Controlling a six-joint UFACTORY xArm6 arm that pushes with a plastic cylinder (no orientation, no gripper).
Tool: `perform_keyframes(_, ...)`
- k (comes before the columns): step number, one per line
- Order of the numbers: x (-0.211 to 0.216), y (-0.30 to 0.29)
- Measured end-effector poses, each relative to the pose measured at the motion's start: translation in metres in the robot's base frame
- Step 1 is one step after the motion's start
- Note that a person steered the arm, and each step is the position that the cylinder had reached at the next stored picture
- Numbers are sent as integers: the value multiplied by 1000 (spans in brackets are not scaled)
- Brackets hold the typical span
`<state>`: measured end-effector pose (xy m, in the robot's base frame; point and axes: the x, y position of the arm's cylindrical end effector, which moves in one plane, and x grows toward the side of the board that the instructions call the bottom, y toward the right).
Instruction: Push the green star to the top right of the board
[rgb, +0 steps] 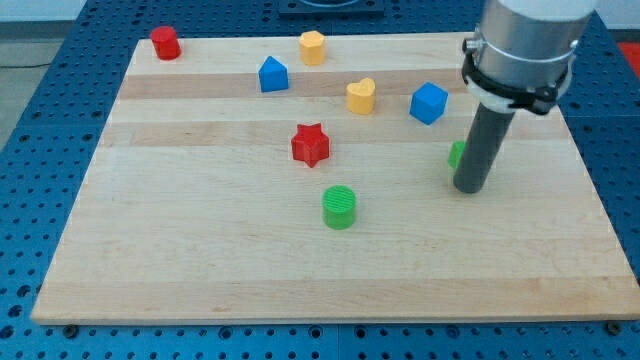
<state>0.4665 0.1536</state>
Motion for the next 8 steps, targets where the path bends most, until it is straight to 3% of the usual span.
perform_keyframes(5,-117,29)
perform_keyframes(8,-163,26)
